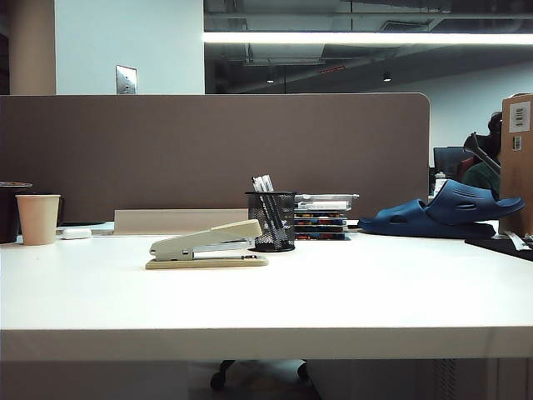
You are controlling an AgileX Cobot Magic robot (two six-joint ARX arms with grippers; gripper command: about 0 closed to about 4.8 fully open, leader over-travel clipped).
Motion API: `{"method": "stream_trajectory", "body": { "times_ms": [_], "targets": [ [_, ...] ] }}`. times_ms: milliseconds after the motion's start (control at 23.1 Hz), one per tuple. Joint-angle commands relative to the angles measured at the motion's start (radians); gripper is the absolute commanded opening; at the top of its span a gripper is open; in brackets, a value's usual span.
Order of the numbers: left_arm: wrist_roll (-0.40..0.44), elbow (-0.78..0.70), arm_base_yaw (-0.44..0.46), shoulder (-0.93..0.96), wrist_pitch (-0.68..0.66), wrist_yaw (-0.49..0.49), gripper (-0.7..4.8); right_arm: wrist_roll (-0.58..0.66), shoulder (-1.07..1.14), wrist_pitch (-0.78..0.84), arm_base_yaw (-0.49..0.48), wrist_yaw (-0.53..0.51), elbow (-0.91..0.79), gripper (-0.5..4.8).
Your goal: Press the stapler down.
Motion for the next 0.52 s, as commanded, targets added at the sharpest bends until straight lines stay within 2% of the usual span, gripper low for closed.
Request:
{"method": "stream_trajectory", "body": {
  "times_ms": [43, 520],
  "targets": [
    [-0.003, 0.005, 0.0, 0.0, 0.013, 0.004, -0.05, -0.003, -0.006, 0.011, 0.001, -0.001, -0.005, -0.09],
    [-0.003, 0.005, 0.0, 0.0, 0.014, 0.004, -0.05, -0.002, -0.006, 0.02, 0.001, -0.002, -0.005, -0.09]
  ]
}}
